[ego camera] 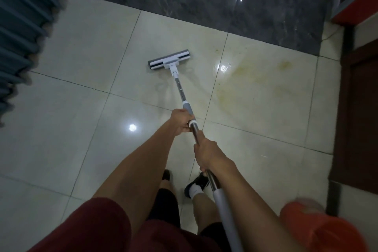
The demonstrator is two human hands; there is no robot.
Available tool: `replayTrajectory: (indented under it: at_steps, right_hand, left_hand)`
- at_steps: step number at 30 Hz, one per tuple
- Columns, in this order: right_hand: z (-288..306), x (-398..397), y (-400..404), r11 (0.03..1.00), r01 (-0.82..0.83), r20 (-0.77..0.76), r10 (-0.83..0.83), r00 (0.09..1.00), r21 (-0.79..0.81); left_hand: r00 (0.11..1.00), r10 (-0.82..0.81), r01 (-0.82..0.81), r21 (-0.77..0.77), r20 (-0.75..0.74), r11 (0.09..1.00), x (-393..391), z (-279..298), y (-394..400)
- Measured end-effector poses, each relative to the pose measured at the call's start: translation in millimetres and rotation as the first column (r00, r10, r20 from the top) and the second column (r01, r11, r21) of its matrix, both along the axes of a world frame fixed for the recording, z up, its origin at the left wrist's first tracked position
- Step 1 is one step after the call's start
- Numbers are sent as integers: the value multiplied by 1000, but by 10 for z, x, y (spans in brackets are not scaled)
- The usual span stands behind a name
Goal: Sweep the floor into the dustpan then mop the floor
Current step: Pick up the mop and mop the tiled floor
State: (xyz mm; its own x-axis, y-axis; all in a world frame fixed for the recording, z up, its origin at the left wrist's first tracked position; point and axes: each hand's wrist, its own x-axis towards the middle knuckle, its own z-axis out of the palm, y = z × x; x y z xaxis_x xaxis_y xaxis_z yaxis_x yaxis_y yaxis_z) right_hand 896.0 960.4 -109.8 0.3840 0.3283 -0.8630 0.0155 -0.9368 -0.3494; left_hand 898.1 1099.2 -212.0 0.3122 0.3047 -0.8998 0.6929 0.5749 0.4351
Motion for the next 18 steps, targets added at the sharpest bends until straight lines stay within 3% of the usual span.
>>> replayTrajectory:
  at_steps: [18]
  right_hand:
    - [192, -2456, -682, 963, 264, 45, -262, 964, -54]
  left_hand:
    - [931, -362, 364, 24, -42, 931, -1969, -17, -726]
